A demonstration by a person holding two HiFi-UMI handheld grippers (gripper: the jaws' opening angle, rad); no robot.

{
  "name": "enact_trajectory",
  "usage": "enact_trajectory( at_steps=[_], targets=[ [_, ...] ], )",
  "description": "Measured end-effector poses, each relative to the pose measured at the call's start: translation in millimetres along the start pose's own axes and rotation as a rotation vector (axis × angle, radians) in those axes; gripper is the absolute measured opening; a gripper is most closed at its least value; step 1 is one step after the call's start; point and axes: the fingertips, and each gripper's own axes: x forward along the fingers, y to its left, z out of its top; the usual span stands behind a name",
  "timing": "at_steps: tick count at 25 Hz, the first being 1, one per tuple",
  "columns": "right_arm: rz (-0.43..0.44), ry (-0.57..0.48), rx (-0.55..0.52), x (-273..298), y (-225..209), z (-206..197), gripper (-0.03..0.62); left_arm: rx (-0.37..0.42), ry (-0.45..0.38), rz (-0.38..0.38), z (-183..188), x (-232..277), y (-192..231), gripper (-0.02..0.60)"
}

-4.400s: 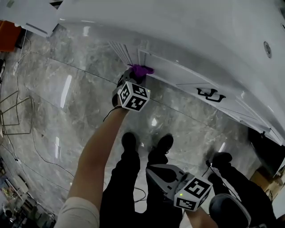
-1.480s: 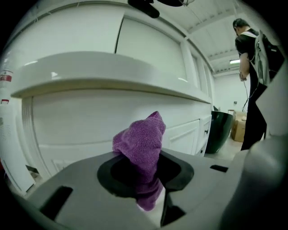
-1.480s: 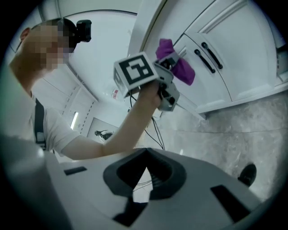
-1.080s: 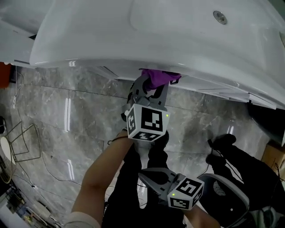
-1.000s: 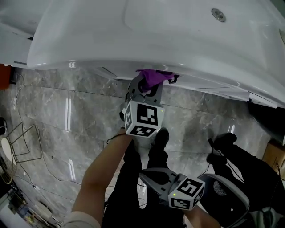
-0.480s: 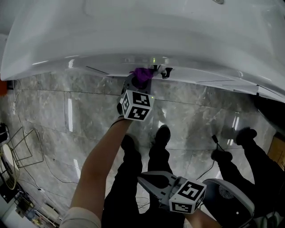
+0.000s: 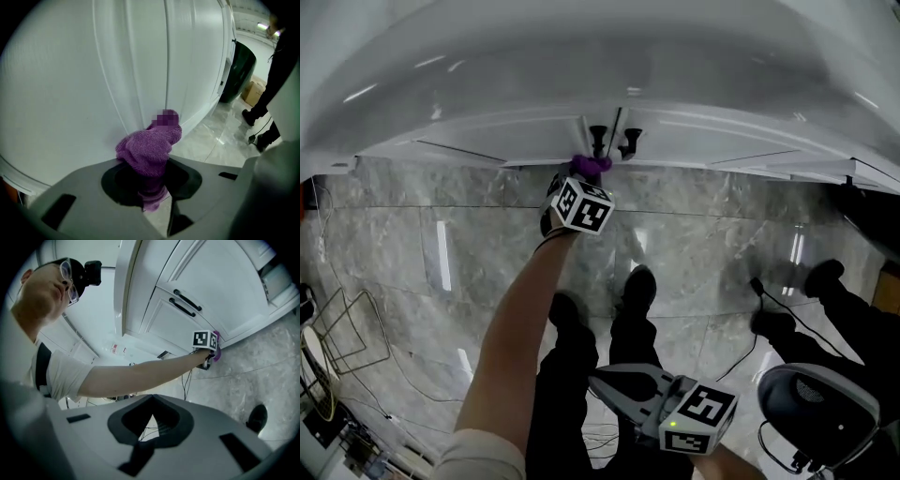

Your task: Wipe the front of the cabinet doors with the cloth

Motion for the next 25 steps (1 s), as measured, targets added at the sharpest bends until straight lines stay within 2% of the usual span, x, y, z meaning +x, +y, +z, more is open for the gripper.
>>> enact_trajectory(
  at_steps=[5, 8, 10, 13, 15, 17, 21, 25],
  targets=[
    [-0.030, 0.012, 0.006, -5.7, 7.5, -7.3, 0.009, -0.005, 0.036, -0.070, -7.0, -35.2, -21.1, 0.118],
    [-0.062, 0.008, -0.003, -16.7, 13.0, -3.3, 0.009, -0.024, -0.023, -0.123, -1.6, -102.7, -49.5, 0.118],
    [-0.081, -0.003, 0.013, -26.6, 14.7, 1.9, 0.009, -0.023, -0.129, -0.132, 30.2, -162.9, -66.0, 0.118],
    [-0.104, 0.005, 0.013, -41.4, 16.1, 9.4, 0.009, -0.057, -0.343, -0.113, 109.4, -243.1, -73.5, 0.118],
    [-0.109, 0.018, 0.000, -50.3, 17.4, 13.9, 0.009, -0.075, -0.482, -0.068, 167.6, -283.4, -65.8, 0.120],
    [-0.106, 0.023, -0.010, -58.4, 19.4, 19.0, 0.009, -0.062, -0.569, -0.010, 213.3, -304.8, -58.2, 0.120],
    [-0.077, 0.037, -0.014, -67.4, 29.4, 27.3, 0.009, -0.069, -0.569, 0.057, 245.2, -293.6, -47.2, 0.120],
    [-0.051, 0.075, -0.030, -76.0, 25.6, 31.5, 0.009, -0.038, -0.544, 0.087, 239.6, -275.1, -47.1, 0.118]
  ],
)
